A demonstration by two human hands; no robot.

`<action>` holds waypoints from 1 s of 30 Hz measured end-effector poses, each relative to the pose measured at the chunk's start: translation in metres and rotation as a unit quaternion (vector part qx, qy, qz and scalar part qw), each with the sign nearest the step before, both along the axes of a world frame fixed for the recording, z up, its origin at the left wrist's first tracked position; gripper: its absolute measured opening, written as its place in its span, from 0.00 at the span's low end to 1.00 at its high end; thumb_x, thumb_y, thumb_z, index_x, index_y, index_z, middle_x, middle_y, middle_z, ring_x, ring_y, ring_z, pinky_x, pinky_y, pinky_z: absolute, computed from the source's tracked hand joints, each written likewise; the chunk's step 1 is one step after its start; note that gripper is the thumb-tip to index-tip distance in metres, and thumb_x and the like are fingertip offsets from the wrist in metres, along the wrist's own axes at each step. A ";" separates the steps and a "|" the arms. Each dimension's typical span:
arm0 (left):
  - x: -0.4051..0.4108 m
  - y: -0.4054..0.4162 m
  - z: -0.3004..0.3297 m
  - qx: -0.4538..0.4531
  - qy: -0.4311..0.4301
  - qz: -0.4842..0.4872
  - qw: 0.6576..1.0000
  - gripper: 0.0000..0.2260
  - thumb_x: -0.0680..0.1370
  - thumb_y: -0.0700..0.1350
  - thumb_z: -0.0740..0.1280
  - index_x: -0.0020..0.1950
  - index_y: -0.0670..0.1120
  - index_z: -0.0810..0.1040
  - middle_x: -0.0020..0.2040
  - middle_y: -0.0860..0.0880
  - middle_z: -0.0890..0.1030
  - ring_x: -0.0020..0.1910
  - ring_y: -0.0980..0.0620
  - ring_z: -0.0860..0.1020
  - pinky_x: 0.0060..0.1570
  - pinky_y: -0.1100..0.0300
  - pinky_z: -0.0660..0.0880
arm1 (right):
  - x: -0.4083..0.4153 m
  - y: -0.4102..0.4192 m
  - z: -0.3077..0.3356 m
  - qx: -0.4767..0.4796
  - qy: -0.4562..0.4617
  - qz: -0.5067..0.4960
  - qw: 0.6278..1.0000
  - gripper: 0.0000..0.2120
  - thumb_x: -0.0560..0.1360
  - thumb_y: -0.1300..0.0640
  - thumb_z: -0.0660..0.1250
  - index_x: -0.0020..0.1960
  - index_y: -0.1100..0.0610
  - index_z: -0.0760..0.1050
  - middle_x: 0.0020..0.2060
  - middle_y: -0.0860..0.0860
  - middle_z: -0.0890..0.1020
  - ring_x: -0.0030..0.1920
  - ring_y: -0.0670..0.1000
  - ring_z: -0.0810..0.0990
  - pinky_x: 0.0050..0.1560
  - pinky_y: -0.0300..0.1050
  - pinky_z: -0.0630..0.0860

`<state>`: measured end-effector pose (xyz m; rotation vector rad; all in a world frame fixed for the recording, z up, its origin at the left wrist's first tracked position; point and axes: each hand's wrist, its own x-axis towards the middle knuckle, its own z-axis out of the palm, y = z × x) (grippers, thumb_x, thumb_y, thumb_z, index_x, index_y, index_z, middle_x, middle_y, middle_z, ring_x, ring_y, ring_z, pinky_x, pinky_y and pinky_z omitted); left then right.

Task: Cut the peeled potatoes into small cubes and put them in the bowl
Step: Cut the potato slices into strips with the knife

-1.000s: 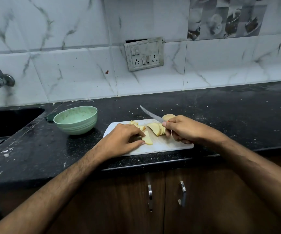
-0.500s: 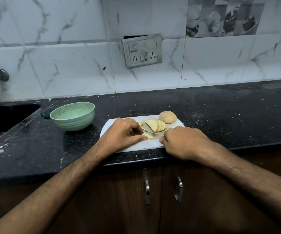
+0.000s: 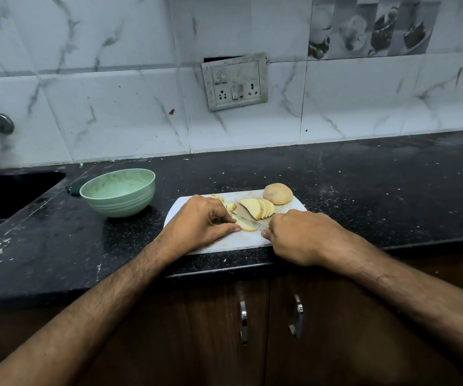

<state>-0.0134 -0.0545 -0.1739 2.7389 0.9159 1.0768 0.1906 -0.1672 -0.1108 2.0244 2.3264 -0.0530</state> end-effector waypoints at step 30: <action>0.002 -0.005 -0.002 0.044 0.045 0.038 0.997 0.17 0.75 0.63 0.70 0.42 0.51 0.83 0.40 0.57 0.81 0.39 0.58 0.79 0.44 0.52 0.76 | 0.010 -0.045 0.002 0.066 -0.123 0.046 0.989 0.14 0.84 0.48 0.51 0.56 0.52 0.73 0.53 0.53 0.79 0.51 0.57 0.80 0.44 0.49 0.69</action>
